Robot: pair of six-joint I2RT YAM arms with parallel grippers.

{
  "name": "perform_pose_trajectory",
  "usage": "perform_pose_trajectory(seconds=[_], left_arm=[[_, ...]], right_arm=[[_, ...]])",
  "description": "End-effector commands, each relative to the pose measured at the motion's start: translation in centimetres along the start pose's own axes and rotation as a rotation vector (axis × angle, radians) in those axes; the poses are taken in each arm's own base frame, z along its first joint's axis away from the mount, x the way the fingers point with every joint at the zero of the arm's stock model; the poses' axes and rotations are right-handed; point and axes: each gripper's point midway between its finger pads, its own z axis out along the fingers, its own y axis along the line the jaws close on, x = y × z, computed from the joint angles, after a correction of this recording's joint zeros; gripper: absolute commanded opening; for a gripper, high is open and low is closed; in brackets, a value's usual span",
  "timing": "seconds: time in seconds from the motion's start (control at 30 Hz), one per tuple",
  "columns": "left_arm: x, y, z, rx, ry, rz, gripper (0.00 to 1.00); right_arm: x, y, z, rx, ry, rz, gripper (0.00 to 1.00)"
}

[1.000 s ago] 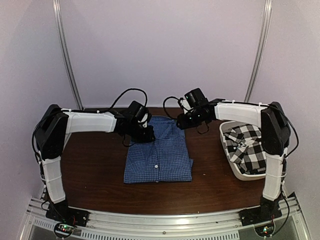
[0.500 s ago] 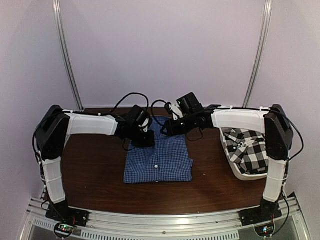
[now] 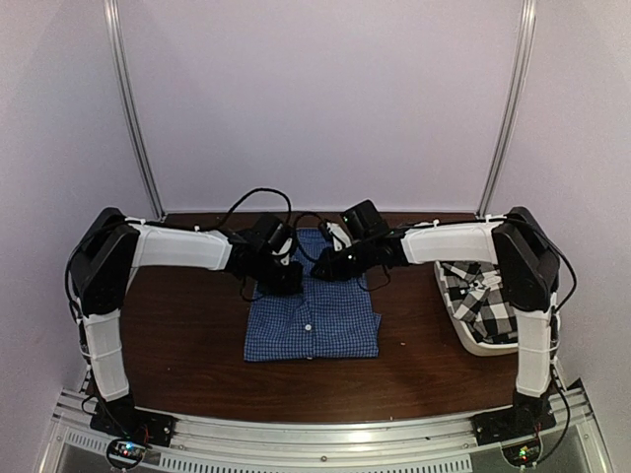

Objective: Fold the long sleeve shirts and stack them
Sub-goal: Smooth out the 2/3-rectangle-folded shirt at the center of the board.

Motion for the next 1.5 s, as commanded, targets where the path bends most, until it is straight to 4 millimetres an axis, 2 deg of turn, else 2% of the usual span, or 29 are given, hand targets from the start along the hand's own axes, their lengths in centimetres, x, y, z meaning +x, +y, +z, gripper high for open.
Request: perform_pose_trajectory(seconds=[0.0, 0.3, 0.43, 0.5, 0.63, 0.8, 0.9, 1.03, 1.17, 1.27, 1.47], left_arm=[[-0.8, -0.7, -1.1, 0.015, -0.051, 0.004, 0.0], [-1.9, -1.5, -3.3, 0.031, -0.109, 0.002, 0.0], [-2.0, -2.5, -3.4, 0.076, -0.117, 0.013, 0.0], [-2.0, -2.8, -2.9, 0.09, -0.107, 0.015, 0.0], [-1.9, -2.9, -1.7, 0.099, -0.094, 0.015, 0.0], [-2.4, -3.7, -0.5, 0.133, -0.094, 0.033, 0.0], [-2.5, -4.1, 0.7, 0.151, -0.082, 0.048, 0.01], [-2.3, -4.0, 2.5, 0.151, -0.056, 0.056, 0.04], [-2.7, -3.8, 4.0, 0.14, -0.048, 0.062, 0.04], [-2.9, -3.6, 4.9, 0.133, -0.038, 0.062, 0.05], [-3.8, -3.5, 4.6, 0.119, -0.056, 0.066, 0.16]], right_arm=[[0.8, -0.3, 1.6, -0.018, 0.019, 0.014, 0.18], [1.5, -2.5, 4.4, 0.038, 0.04, 0.028, 0.16], [1.4, -3.7, 5.6, 0.057, 0.042, 0.041, 0.18], [1.0, -3.3, 5.7, 0.039, 0.032, 0.041, 0.2], [-1.1, -2.9, 3.9, 0.034, -0.023, 0.041, 0.25], [-3.9, -4.2, 0.5, 0.028, -0.111, 0.094, 0.29], [-4.8, -4.8, -1.2, 0.034, -0.143, 0.113, 0.31], [-5.6, -4.6, -3.4, 0.046, -0.191, 0.11, 0.33], [-5.1, -4.3, -4.7, 0.049, -0.2, 0.104, 0.34], [-3.7, -4.7, -5.1, 0.057, -0.19, 0.113, 0.34], [-0.4, -6.9, -3.1, 0.081, -0.115, 0.136, 0.33]])
